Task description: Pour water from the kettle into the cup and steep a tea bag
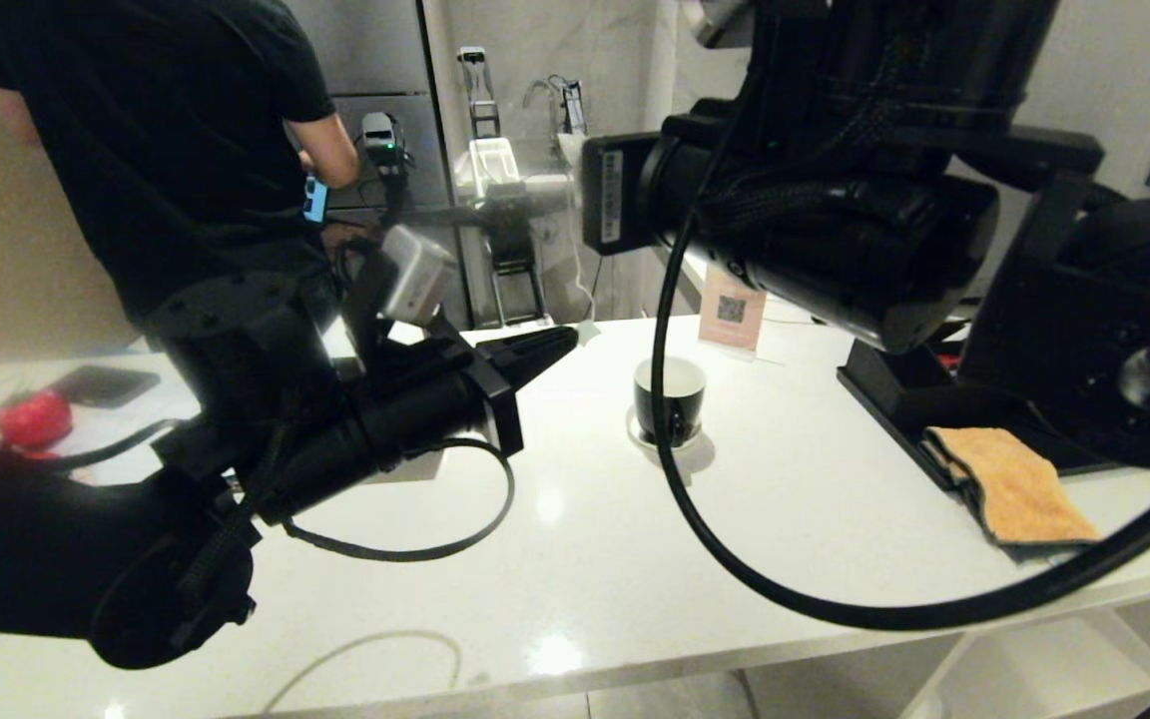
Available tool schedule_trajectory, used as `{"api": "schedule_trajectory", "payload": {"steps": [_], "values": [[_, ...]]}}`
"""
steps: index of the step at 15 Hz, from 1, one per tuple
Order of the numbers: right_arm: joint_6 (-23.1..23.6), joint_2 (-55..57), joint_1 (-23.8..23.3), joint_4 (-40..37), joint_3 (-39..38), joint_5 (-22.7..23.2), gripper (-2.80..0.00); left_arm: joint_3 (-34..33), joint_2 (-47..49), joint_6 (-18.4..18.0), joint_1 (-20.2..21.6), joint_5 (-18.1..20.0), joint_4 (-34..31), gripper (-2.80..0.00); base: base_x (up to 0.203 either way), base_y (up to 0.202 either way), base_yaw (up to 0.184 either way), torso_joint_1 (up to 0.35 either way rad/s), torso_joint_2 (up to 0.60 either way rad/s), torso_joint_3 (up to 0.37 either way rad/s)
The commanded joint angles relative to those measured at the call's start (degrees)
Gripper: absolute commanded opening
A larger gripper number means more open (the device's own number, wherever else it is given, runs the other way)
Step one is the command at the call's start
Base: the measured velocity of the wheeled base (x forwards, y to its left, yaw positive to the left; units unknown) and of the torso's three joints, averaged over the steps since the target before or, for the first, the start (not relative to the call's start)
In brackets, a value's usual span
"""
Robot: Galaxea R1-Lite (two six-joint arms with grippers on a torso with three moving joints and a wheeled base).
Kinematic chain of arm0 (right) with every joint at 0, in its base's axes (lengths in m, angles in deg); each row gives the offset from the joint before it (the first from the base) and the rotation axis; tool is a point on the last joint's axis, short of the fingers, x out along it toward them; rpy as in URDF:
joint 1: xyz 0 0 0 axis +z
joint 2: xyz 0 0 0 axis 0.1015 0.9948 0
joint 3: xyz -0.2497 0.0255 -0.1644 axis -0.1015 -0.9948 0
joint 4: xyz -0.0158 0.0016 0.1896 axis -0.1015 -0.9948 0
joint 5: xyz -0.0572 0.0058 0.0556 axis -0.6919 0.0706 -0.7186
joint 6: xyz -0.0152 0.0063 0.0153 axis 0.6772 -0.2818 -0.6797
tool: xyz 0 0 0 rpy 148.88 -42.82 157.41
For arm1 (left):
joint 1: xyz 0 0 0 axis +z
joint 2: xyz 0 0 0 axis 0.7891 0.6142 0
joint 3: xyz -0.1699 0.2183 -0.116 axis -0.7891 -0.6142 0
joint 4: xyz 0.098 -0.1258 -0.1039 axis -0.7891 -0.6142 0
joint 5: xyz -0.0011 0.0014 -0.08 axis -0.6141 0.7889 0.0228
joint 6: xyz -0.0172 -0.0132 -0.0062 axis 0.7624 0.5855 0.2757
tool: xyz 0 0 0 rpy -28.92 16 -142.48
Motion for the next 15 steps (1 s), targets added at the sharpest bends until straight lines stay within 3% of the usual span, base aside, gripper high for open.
{"api": "schedule_trajectory", "payload": {"steps": [1,6,7,15], "values": [[0.0,0.0,0.0,0.1,0.0,-0.1,-2.8,0.0,-0.1,0.0,0.0,0.1,0.4,-2.8,0.0,0.0,0.0,0.0,0.0,0.0],[0.1,0.0,0.0,0.1,0.0,-0.1,-2.8,0.0,-0.4,-0.6,0.0,0.1,0.4,-2.8,0.0,0.0,0.0,0.0,0.0,0.0],[0.0,0.0,0.0,0.1,0.0,-0.1,-2.8,0.0,-0.4,-0.7,0.0,0.1,0.4,0.0,0.0,0.0,0.0,0.0,0.0,0.0],[0.1,-0.2,0.0,0.1,0.0,-0.1,-2.8,-1.1,-0.3,-0.9,0.0,0.1,0.4,0.0,0.0,0.0,0.0,0.0,0.0,0.0]]}}
